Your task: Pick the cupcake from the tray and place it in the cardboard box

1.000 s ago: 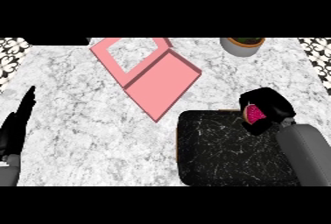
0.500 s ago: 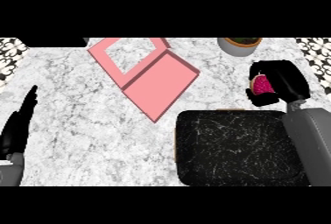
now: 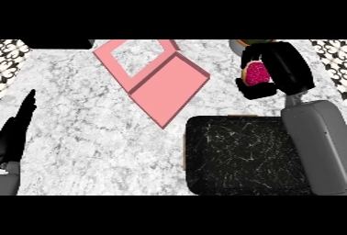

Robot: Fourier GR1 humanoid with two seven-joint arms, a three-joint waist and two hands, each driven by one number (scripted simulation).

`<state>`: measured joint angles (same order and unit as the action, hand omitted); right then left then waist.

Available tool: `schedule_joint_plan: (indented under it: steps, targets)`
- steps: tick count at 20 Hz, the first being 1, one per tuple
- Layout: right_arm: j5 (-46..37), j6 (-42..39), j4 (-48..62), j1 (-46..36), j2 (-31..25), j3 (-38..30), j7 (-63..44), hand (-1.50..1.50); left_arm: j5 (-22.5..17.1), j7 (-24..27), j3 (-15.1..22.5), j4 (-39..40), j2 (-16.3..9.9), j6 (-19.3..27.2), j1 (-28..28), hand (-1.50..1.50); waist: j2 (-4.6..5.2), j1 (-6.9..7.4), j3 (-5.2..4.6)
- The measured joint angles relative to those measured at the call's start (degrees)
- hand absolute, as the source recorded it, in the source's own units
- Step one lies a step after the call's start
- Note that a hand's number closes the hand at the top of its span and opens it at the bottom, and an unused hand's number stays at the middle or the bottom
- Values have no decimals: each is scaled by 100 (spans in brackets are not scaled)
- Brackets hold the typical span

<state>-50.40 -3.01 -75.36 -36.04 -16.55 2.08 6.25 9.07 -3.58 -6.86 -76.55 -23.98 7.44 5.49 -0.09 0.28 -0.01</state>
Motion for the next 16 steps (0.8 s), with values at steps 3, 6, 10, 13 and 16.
schedule_joint_plan:
  steps: [3,6,10,13,16]
  targets:
    - [155,-192,98,-419,372,27,-268,150,55,37,11,23,58,20,13,0,5,19,-1]
    - [264,-255,354,-892,725,-37,-590,150,120,33,29,74,113,34,66,0,13,32,0]
    - [337,-89,1087,-1622,1145,-225,-918,150,128,32,-4,64,127,4,110,0,25,79,-1]
    - [460,55,1723,-2136,1378,-364,-1130,150,173,52,-2,89,150,7,113,0,37,107,-1]
    - [575,385,2578,-2626,1513,-532,-1060,150,223,-48,46,39,175,-11,206,0,59,165,-1]
